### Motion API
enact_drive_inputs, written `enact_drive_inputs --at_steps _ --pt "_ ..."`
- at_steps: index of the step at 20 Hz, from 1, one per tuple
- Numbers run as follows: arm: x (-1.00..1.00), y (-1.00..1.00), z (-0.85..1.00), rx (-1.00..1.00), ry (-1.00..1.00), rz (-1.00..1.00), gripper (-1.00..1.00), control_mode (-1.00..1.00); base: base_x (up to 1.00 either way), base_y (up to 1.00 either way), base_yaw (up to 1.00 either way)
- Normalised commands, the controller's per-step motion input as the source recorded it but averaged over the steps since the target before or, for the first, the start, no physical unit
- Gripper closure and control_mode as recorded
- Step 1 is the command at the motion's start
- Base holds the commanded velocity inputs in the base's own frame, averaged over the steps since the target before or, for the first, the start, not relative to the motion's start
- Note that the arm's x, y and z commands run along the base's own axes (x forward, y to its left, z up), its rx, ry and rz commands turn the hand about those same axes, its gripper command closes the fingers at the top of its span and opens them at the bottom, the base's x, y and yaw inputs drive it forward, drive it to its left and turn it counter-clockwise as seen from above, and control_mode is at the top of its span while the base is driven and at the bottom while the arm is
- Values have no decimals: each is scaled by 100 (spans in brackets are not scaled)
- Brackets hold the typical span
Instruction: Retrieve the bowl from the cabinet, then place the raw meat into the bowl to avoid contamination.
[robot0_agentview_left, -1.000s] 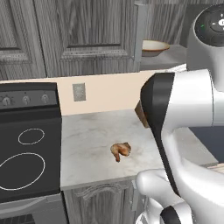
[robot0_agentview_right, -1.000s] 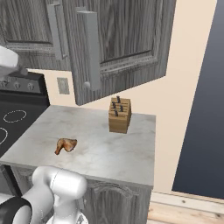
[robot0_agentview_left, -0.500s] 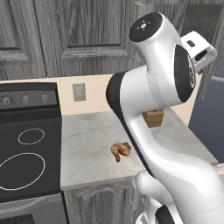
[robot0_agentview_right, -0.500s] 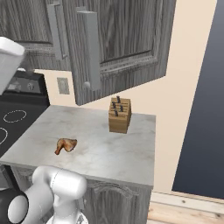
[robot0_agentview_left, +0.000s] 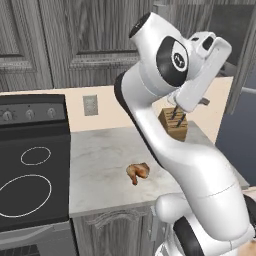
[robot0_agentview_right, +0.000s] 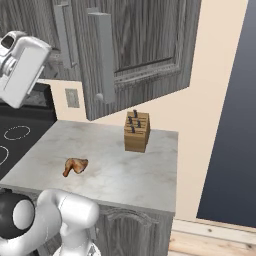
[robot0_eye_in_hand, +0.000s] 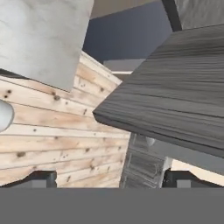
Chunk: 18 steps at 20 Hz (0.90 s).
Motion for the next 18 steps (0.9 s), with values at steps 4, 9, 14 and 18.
enact_drive_inputs --at_steps 4,9,14,18 --pt "15 -53 -18 -11 41 0 -100 -100 0 0 0" --pt "24 -46 -18 -10 38 0 -100 -100 0 0 0" --pt "57 -24 -9 -9 37 0 -100 -100 0 0 0" --pt "25 -28 -5 -6 36 -6 -100 -100 0 0 0"
